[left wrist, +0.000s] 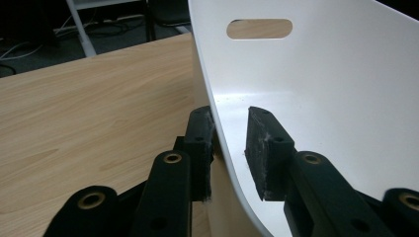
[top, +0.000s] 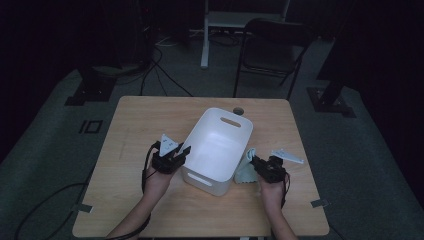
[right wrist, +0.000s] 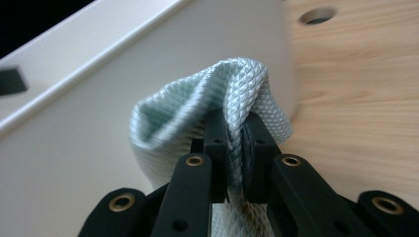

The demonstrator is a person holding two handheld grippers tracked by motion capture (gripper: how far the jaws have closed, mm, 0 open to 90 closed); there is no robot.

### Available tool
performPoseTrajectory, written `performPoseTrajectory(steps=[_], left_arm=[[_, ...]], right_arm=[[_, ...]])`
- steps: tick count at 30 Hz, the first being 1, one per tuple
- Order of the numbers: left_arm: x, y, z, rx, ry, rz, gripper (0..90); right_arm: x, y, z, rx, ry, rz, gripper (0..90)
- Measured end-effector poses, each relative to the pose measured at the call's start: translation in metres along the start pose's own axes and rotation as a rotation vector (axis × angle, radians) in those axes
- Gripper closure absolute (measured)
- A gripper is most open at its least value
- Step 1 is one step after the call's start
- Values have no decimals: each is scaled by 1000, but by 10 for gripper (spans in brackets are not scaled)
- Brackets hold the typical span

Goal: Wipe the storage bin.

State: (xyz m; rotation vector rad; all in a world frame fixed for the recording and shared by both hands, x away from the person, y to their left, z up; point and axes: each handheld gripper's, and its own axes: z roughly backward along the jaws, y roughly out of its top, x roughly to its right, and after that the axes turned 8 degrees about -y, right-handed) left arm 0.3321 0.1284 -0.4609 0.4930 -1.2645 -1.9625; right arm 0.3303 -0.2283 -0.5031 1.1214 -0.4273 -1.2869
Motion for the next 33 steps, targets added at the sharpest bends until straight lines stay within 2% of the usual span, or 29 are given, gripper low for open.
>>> performPoseTrajectory(steps=[6,13,16,18,19,22,24,25,30,33], left_arm=[[-2,0,0,2,-11,4,683],[-3,0,0,0,-25,10,635],[-6,0,-1,-5,-68,14,569],[-7,0,0,-5,-74,12,495],[-8,0,0,1,-91,19,473],[-9,2,2,16,-107,23,413],[-9,3,4,28,-123,22,390],[-9,4,5,36,-125,21,349],[-11,6,10,66,-121,24,278],[-15,7,12,76,-135,36,253]], right_arm=[[27,9,10,34,-78,-52,832],[58,12,1,12,-176,-83,823],[68,13,-5,-12,-195,-92,694],[72,15,-7,-22,-204,-92,621],[73,16,-7,-20,-202,-94,581],[74,20,-5,-18,-196,-88,490],[71,23,-2,-16,-191,-65,427],[69,24,-1,-15,-186,-55,397],[59,29,1,-36,-127,-16,267],[52,29,2,-26,-137,26,206]])
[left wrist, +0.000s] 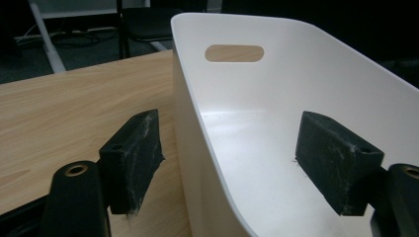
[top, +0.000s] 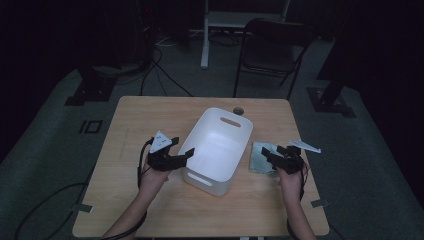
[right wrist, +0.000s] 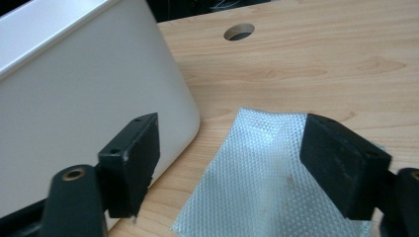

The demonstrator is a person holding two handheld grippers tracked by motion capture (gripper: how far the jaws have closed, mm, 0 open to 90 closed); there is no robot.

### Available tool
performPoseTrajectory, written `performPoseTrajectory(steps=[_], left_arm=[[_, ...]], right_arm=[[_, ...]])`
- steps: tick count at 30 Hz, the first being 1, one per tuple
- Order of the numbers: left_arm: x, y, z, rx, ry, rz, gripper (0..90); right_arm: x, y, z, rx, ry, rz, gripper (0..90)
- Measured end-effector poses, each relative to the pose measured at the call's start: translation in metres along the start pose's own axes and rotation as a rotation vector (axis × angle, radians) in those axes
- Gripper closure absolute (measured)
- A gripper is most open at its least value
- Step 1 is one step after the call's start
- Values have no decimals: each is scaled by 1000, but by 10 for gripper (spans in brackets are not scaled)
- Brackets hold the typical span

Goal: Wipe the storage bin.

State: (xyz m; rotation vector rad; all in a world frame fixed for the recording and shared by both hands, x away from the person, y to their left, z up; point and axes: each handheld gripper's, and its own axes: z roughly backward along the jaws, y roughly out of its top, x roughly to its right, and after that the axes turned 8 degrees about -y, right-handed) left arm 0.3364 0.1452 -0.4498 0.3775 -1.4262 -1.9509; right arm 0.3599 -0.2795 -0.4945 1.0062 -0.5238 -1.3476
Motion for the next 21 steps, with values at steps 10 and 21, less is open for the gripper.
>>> performPoseTrajectory(steps=[10,21], left_arm=[[-6,4,13,25,-56,-49,171],[-7,-3,45,39,-38,-66,170]], right_arm=[[-9,-9,13,0,58,24,157],[-14,-21,22,-13,78,57,158]])
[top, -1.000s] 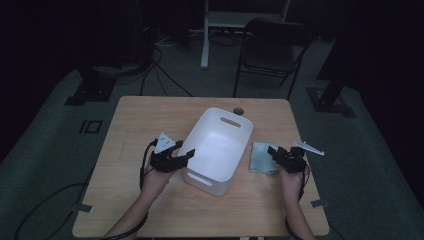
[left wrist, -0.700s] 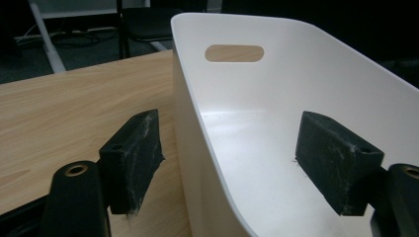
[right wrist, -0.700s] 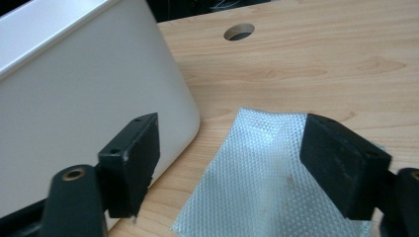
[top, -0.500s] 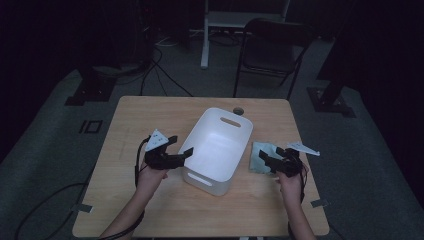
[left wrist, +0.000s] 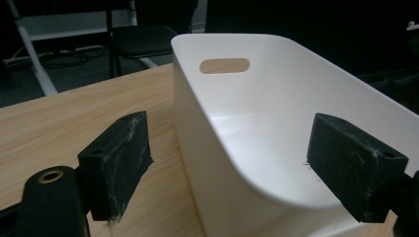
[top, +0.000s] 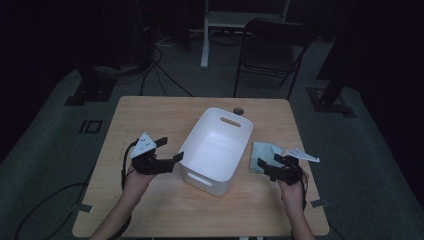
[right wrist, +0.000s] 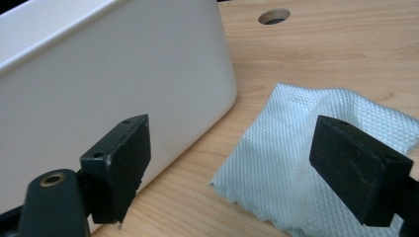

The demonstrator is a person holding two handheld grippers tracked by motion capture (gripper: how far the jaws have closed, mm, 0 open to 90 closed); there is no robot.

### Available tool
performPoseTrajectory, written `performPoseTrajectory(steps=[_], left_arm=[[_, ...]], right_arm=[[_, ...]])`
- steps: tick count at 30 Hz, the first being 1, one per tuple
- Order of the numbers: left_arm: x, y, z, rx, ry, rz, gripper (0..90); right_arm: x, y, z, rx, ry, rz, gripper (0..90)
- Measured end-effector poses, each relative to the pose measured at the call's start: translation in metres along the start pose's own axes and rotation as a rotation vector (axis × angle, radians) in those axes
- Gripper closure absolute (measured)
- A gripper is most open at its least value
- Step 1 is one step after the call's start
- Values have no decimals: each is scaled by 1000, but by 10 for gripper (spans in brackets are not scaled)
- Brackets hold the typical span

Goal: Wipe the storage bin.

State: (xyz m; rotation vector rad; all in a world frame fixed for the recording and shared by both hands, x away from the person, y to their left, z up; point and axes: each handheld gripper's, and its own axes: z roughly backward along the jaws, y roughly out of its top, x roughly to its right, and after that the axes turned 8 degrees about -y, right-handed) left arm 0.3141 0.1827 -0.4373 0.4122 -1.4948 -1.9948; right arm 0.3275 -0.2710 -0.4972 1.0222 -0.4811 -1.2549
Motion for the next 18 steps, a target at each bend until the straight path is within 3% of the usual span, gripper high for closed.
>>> performPoseTrajectory(steps=[12,18], left_arm=[[-6,-26,37,15,51,29,170],[-10,-44,40,-30,72,43,170]], right_arm=[[3,-18,13,-12,-5,1,158],[5,-27,15,-25,-4,-2,158]])
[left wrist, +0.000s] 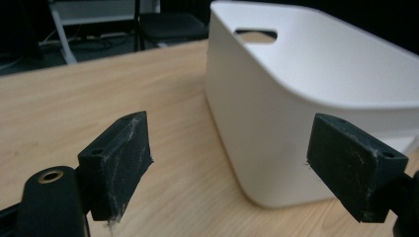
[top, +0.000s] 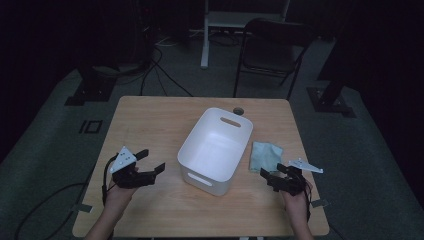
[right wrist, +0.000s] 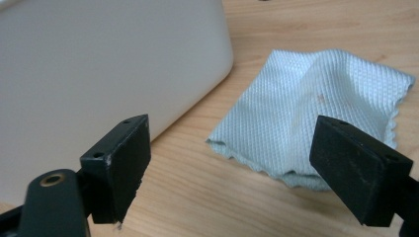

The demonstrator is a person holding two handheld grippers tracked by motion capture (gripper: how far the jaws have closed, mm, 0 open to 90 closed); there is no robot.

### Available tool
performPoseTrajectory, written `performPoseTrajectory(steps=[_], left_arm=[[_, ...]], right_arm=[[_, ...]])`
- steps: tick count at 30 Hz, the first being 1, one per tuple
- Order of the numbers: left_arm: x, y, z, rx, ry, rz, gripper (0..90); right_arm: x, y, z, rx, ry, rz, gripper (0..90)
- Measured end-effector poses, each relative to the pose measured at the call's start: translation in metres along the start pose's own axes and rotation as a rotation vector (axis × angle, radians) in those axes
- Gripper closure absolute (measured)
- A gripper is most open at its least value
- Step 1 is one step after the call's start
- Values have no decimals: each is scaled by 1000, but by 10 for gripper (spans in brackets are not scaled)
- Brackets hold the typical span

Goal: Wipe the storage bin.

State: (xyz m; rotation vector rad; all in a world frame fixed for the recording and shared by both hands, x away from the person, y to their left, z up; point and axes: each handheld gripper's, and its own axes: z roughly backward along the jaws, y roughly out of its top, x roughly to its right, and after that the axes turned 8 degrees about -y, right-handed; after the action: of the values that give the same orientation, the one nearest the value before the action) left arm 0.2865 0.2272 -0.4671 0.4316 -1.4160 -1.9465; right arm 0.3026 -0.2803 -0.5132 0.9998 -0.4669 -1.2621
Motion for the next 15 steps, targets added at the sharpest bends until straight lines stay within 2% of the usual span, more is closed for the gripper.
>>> performPoseTrajectory(steps=[3,5,7,11,15], left_arm=[[-1,-8,0,-6,6,4,170],[-1,-14,-1,-26,15,-9,170],[-2,-22,-2,-59,49,-24,170],[-8,-39,-4,-85,45,19,170],[-10,-51,-6,-123,50,27,170]], right_arm=[[2,-3,0,-6,-2,-4,158],[2,-5,0,-15,1,-5,158],[2,-8,0,-19,0,-7,158],[4,-11,0,-21,-3,-11,158],[6,-14,-1,-26,-13,-13,158]])
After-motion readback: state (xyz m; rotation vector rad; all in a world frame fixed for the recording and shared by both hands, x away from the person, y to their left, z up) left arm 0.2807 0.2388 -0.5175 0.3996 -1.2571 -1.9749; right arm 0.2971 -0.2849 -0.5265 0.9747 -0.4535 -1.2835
